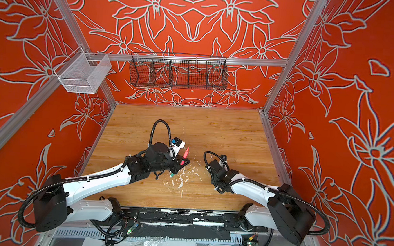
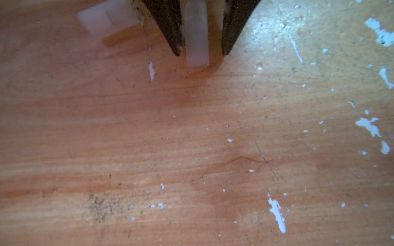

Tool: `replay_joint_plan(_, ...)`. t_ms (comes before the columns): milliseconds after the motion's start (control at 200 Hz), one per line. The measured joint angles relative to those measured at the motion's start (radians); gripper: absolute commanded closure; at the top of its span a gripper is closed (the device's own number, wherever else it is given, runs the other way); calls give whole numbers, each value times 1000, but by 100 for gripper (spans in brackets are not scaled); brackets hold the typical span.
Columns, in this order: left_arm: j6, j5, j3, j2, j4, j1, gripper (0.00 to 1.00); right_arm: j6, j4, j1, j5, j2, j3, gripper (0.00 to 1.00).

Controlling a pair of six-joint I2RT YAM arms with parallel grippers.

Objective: Insert the pens into the pen caps
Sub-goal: 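Close the right gripper on a translucent cap, then lift the cap and carry it with the right gripper toward the pink marker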

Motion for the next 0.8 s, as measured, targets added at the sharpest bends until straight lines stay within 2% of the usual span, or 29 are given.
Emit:
replay_joint_plan(110, 0, 0, 0, -9, -1, 0, 100, 4, 0, 0, 0, 3, 0, 77)
replay_joint_plan(801, 0, -11, 0, -15, -2, 0, 100, 18, -75, 21, 4, -23, 8, 90)
